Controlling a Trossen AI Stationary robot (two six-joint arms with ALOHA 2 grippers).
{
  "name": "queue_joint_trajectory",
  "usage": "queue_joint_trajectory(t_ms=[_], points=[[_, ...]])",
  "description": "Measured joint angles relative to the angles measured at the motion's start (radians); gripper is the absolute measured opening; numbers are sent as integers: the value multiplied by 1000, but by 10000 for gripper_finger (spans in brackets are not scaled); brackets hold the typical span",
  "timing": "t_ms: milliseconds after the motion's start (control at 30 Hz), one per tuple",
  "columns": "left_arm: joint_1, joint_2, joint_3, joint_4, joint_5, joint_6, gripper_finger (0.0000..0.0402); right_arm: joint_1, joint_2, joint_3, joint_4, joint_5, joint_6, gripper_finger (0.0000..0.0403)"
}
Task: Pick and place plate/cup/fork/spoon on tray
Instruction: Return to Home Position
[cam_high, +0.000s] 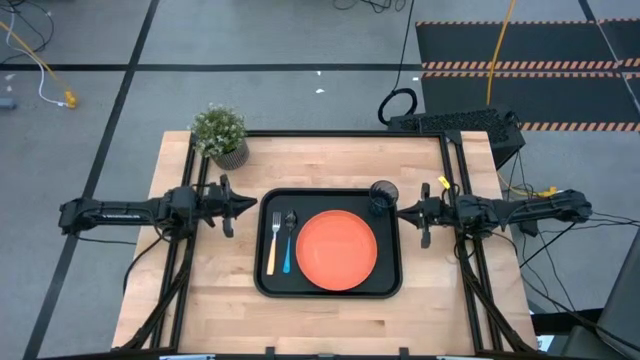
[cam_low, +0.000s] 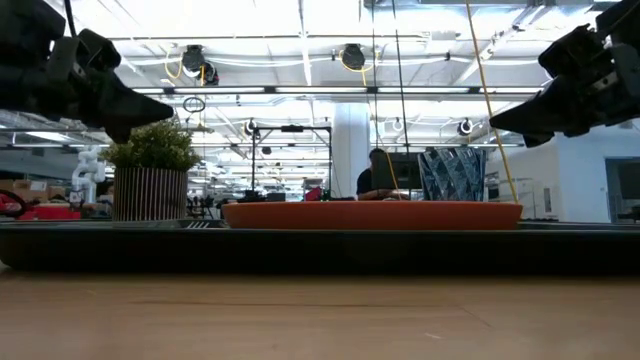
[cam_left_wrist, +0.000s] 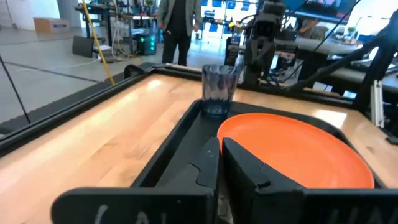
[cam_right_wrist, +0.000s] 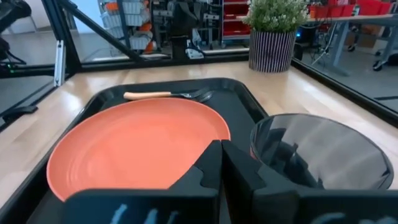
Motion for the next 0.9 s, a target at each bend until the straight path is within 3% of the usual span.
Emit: queue_joint_trajectory(t_ms=[267,567,900], points=[[0,1,0,-29,-8,27,21,0,0,-1,6,-1,6,0],[0,1,0,117,24,111,21,0,0,-2,31,-1,11,0],[0,0,0,115,61,140,21,0,-6,-3,25,-5,25,0]])
